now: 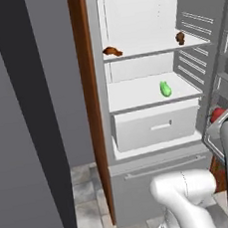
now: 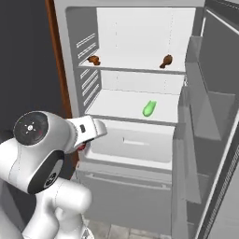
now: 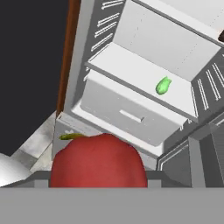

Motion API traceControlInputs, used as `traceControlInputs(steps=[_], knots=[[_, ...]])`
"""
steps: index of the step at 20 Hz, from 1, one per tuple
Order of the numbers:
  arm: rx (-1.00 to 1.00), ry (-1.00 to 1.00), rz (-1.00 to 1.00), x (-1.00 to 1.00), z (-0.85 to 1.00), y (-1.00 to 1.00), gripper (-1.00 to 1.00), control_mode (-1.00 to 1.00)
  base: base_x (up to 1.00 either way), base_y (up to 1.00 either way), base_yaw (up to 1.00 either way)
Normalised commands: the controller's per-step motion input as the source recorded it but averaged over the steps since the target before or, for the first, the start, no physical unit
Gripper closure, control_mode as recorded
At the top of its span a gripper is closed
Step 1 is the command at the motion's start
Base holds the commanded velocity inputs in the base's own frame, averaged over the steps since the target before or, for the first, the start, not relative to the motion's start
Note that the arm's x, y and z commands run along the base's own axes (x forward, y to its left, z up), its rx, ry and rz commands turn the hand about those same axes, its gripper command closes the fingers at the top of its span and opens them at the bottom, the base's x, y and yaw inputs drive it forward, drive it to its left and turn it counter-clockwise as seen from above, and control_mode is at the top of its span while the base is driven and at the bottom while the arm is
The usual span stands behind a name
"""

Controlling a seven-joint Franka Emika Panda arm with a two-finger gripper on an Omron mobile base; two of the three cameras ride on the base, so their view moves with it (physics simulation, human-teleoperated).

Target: Gather the bell pepper and corn from the fridge and place them on a tray on the dining counter. Then gather the chicken drumsticks from the fridge and place them on the other tray.

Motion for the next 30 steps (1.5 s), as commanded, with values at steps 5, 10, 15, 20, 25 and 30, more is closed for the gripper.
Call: traceControlInputs(steps=[5, 10, 15, 20, 25, 30], knots=[[0.0, 0.0, 0.0, 0.0, 0.0, 0.0, 1.0, 1.0, -1.0, 0.04, 0.0], [0.0, 0.0, 0.0, 0.0, 0.0, 0.0, 1.0, 1.0, -1.0, 0.0, 0.0], [0.0, 0.0, 0.0, 0.0, 0.0, 0.0, 1.0, 1.0, -1.0, -0.06, 0.0], [0.0, 0.0, 0.0, 0.0, 0.0, 0.0, 1.0, 1.0, -1.0, -0.09, -0.03], [0.0, 0.0, 0.0, 0.0, 0.0, 0.0, 1.0, 1.0, -1.0, -0.31, -0.33], [0.0, 0.0, 0.0, 0.0, 0.0, 0.0, 1.0, 1.0, -0.94, -0.24, -0.47]])
